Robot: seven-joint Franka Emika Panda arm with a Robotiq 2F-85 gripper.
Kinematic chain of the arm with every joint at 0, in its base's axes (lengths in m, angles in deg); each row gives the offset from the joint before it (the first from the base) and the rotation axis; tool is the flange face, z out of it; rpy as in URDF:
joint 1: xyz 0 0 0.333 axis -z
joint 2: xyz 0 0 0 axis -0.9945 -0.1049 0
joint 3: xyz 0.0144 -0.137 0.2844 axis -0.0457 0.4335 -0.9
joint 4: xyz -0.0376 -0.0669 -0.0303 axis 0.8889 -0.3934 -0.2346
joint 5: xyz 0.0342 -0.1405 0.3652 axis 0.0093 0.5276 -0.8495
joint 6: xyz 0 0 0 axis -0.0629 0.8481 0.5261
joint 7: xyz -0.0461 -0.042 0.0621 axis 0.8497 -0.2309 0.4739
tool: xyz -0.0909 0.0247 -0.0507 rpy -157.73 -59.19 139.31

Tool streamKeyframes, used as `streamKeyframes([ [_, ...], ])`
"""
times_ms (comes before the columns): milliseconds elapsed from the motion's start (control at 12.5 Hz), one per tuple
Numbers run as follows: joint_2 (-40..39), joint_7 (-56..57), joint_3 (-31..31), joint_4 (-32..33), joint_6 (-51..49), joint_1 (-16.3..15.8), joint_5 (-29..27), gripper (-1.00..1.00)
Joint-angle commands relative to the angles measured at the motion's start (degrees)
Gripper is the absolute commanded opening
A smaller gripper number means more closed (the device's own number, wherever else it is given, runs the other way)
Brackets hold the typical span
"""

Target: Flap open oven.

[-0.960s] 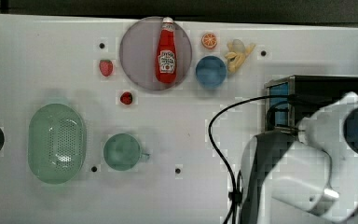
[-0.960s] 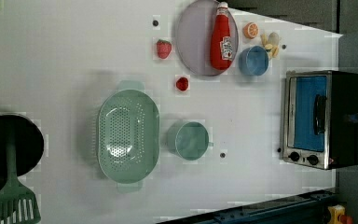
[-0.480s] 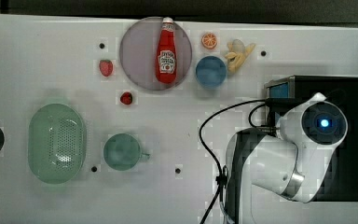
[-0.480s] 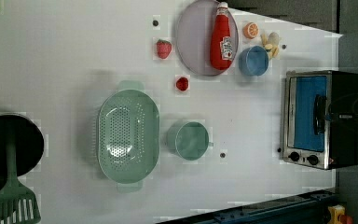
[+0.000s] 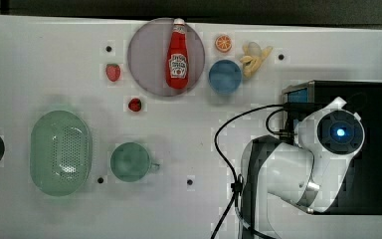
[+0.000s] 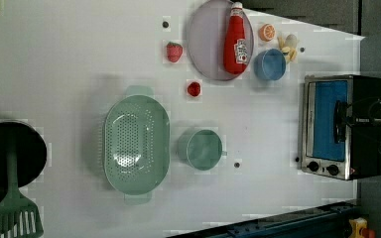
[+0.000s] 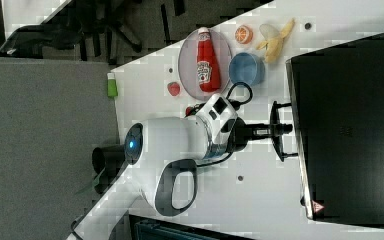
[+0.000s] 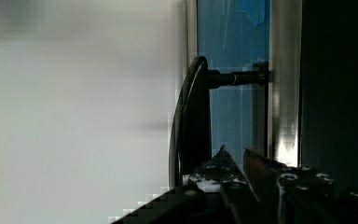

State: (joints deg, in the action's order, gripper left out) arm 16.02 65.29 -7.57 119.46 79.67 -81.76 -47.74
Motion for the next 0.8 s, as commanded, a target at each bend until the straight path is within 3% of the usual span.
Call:
streamKeyframes([
  [80, 0.0, -0.4, 0.0, 1.4, 0.1, -0.8, 1.5, -0.65],
  [800, -0.4, -24.0, -5.0, 6.7, 0.0, -8.1, 18.2, -0.65],
])
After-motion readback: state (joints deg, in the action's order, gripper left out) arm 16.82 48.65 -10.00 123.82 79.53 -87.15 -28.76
